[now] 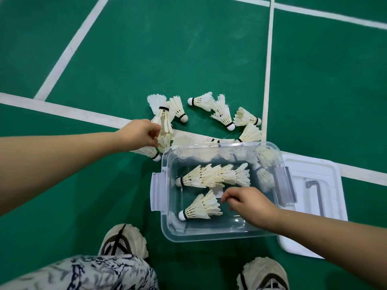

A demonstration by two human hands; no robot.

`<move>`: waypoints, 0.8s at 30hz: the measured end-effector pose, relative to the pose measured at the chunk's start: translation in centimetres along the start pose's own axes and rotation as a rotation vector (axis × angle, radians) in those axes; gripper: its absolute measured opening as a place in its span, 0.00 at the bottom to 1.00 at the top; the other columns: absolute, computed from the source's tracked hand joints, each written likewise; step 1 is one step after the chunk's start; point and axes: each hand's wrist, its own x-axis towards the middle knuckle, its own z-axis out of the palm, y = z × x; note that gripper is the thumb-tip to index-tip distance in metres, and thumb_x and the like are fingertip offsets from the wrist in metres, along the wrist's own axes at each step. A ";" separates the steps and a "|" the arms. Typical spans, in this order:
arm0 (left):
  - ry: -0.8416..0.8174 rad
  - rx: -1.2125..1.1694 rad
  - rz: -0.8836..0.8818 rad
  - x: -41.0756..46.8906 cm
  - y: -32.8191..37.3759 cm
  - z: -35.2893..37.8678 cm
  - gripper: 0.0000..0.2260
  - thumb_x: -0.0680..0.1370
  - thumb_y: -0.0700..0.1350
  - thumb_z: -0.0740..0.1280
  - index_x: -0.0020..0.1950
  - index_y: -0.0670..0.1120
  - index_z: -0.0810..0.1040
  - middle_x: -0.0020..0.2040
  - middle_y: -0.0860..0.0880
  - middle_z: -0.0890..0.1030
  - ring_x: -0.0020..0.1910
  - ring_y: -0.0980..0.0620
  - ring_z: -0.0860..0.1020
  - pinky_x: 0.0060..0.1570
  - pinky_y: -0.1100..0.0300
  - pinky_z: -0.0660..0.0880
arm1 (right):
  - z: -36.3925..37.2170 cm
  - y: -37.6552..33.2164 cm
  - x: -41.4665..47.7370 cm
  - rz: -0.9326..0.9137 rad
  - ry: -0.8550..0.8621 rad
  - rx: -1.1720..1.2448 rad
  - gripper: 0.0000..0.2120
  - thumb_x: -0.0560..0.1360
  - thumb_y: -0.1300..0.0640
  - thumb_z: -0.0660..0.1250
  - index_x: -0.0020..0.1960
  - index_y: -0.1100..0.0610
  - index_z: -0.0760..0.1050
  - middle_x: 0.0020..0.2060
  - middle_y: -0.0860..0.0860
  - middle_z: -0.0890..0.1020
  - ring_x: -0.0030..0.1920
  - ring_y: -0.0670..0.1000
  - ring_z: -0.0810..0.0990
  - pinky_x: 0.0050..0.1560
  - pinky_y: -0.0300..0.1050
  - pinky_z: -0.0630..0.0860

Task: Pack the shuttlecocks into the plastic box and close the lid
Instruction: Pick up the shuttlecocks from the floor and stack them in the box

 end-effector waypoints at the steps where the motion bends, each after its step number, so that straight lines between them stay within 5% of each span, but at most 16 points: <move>1: 0.027 -0.016 0.003 -0.6 0.0 -0.3 0.16 0.69 0.42 0.73 0.31 0.48 0.66 0.34 0.48 0.71 0.35 0.49 0.68 0.32 0.63 0.63 | -0.2 -0.1 0.0 -0.009 0.015 -0.001 0.12 0.76 0.59 0.57 0.51 0.52 0.78 0.34 0.39 0.75 0.32 0.38 0.71 0.32 0.27 0.65; 4: 0.133 -0.092 -0.019 -2.5 -0.3 -0.8 0.17 0.68 0.41 0.74 0.30 0.51 0.66 0.33 0.50 0.70 0.34 0.51 0.68 0.33 0.65 0.63 | -0.9 -0.6 0.2 -0.021 0.064 0.005 0.12 0.76 0.61 0.57 0.50 0.52 0.78 0.36 0.40 0.76 0.33 0.38 0.71 0.32 0.27 0.66; 8: 0.244 -0.199 -0.072 -3.9 -0.3 -1.7 0.16 0.68 0.40 0.74 0.31 0.50 0.67 0.31 0.53 0.73 0.31 0.57 0.69 0.32 0.64 0.64 | -1.4 -1.1 0.5 -0.035 0.090 0.029 0.12 0.75 0.61 0.57 0.47 0.50 0.78 0.37 0.45 0.80 0.40 0.51 0.79 0.39 0.38 0.72; 16: 0.394 -0.246 0.038 -5.3 3.5 -5.1 0.18 0.68 0.39 0.73 0.31 0.53 0.66 0.34 0.52 0.71 0.38 0.48 0.70 0.37 0.62 0.66 | -2.7 -2.8 0.5 -0.101 0.175 0.123 0.12 0.76 0.60 0.58 0.43 0.46 0.75 0.36 0.44 0.80 0.42 0.52 0.79 0.41 0.40 0.74; 19: 0.364 -0.305 0.104 -5.6 6.1 -5.2 0.18 0.67 0.39 0.74 0.31 0.53 0.66 0.34 0.53 0.70 0.35 0.52 0.69 0.38 0.61 0.66 | -4.4 -3.7 0.7 -0.139 0.296 0.215 0.09 0.77 0.58 0.60 0.44 0.46 0.76 0.36 0.48 0.81 0.42 0.57 0.80 0.44 0.48 0.77; 24: 0.230 -0.341 0.201 -6.0 9.5 -3.3 0.18 0.67 0.39 0.74 0.30 0.54 0.66 0.34 0.55 0.69 0.33 0.61 0.68 0.35 0.72 0.65 | -7.0 -4.8 1.4 -0.141 0.390 0.543 0.09 0.78 0.53 0.59 0.44 0.50 0.77 0.39 0.48 0.81 0.44 0.48 0.79 0.48 0.47 0.75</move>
